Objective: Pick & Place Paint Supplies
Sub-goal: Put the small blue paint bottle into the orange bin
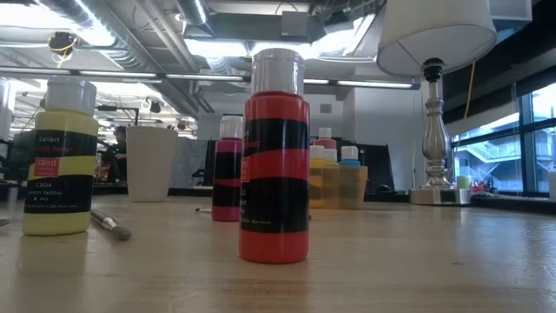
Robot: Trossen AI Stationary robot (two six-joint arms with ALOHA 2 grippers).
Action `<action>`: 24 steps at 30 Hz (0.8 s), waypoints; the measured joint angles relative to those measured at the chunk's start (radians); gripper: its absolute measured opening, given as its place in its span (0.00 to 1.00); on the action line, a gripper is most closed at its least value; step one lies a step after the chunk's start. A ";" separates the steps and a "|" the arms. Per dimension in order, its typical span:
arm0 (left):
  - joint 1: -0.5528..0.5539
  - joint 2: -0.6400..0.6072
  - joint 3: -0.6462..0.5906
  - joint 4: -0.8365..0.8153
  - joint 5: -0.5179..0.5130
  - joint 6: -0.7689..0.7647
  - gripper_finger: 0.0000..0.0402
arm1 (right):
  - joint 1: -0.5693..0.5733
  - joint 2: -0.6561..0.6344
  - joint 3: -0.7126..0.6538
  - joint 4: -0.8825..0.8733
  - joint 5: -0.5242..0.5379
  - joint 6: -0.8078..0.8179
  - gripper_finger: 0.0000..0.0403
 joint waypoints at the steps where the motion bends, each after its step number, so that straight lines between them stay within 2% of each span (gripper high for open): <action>1: -0.015 0.000 0.006 0.016 0.001 -0.020 0.44 | 0.006 0.000 0.000 0.005 0.000 0.008 0.65; 4: -0.052 -0.001 0.036 0.091 -0.031 -0.041 0.44 | 0.024 0.000 0.000 0.014 -0.002 0.033 0.65; 7: -0.077 0.000 0.039 0.233 -0.171 -0.033 0.44 | 0.039 0.000 0.000 0.028 -0.002 0.044 0.65; 10: -0.095 0.000 0.039 0.351 -0.200 0.006 0.44 | 0.053 0.000 0.000 0.051 -0.002 0.045 0.65; 17: -0.108 0.000 0.039 0.352 -0.235 -0.024 0.47 | 0.080 0.000 0.000 0.104 0.000 0.055 0.65; 24: -0.142 0.003 0.039 0.356 -0.339 -0.011 0.64 | 0.113 0.000 0.000 0.108 0.061 0.084 0.65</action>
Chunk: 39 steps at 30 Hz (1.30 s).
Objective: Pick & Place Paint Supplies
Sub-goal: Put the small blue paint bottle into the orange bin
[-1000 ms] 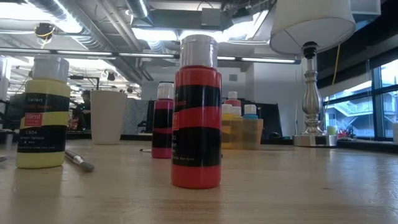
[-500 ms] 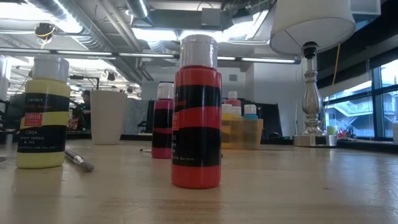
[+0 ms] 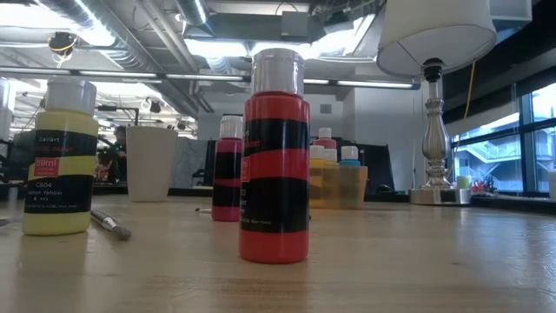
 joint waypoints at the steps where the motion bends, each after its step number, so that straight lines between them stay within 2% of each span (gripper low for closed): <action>1: -0.008 0.004 0.000 0.001 -0.013 0.003 0.67 | 0.005 0.000 0.000 0.000 0.009 0.000 0.65; 7: -0.032 0.051 0.000 -0.015 -0.096 -0.006 0.78 | 0.038 0.000 0.000 -0.001 0.074 0.031 0.65; 11: -0.072 0.097 0.000 0.011 -0.099 -0.017 0.79 | 0.055 0.000 0.000 0.000 0.103 0.063 0.65; 19: -0.136 0.149 0.000 0.053 -0.089 -0.168 0.78 | 0.069 0.007 0.000 0.038 0.131 0.125 0.65; 25: -0.158 0.135 0.022 0.210 -0.158 -0.166 0.78 | 0.095 0.052 0.000 0.101 0.123 0.127 0.65; 29: -0.186 0.142 0.133 0.220 -0.274 -0.140 0.78 | 0.118 0.094 -0.001 0.118 0.116 0.127 0.65; 33: -0.213 0.183 0.288 0.174 -0.400 -0.099 0.78 | 0.134 0.118 -0.001 0.123 0.059 0.127 0.65; 36: -0.223 0.242 0.441 0.023 -0.452 -0.089 0.78 | 0.137 0.121 -0.001 0.104 0.020 0.121 0.65; 39: -0.223 0.326 0.607 -0.203 -0.464 -0.168 0.77 | 0.135 0.118 -0.001 0.096 -0.017 0.083 0.65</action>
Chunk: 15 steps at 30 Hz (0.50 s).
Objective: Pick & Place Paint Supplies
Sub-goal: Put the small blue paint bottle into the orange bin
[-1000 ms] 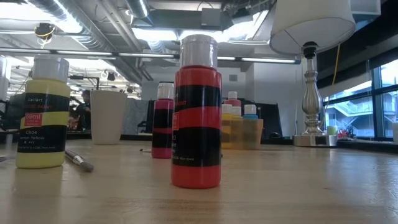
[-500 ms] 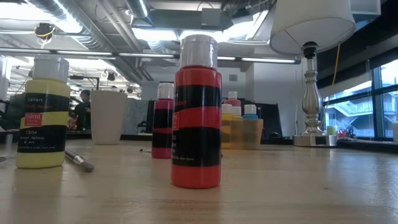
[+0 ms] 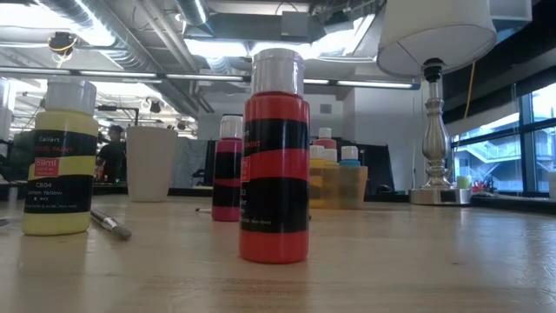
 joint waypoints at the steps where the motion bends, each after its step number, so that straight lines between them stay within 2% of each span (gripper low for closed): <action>1: 0.001 0.031 0.055 -0.065 0.007 -0.038 0.77 | -0.001 -0.001 0.000 -0.004 -0.019 -0.015 0.65; 6: 0.024 0.180 0.323 -0.381 0.097 -0.157 0.77 | -0.001 -0.001 0.000 -0.033 -0.144 -0.038 0.65; 9: 0.041 0.255 0.438 -0.596 0.136 -0.232 0.77 | 0.002 -0.002 0.000 -0.074 -0.172 -0.040 0.65; 13: 0.061 0.328 0.500 -0.884 0.237 -0.327 0.77 | 0.010 -0.002 0.000 -0.084 -0.182 -0.073 0.65; 15: 0.072 0.355 0.483 -0.931 0.282 -0.353 0.77 | 0.013 -0.002 0.000 -0.093 -0.197 -0.092 0.65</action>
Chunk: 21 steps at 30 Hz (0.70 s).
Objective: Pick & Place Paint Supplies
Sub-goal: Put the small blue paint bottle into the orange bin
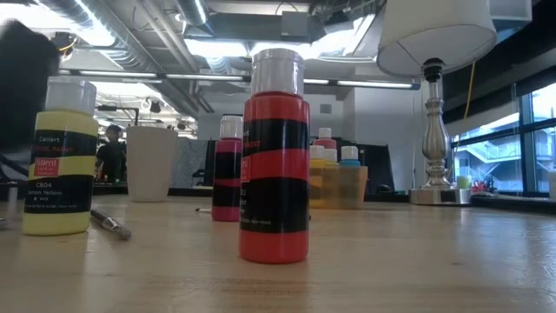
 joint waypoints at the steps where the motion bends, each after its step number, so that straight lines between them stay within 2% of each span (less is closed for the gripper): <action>1: 0.005 0.004 -0.021 0.028 -0.002 0.012 0.77 | 0.000 0.000 0.000 -0.009 -0.009 -0.005 0.65; 5: 0.033 0.040 -0.053 0.028 -0.045 0.006 0.77 | -0.002 -0.001 0.000 -0.037 -0.044 -0.026 0.65; 11: 0.076 0.091 -0.134 0.008 0.010 0.093 0.77 | -0.014 -0.001 0.000 -0.068 -0.107 -0.073 0.65; 21: 0.103 0.110 -0.259 0.013 0.004 0.140 0.77 | -0.016 -0.001 0.000 -0.170 -0.124 -0.131 0.65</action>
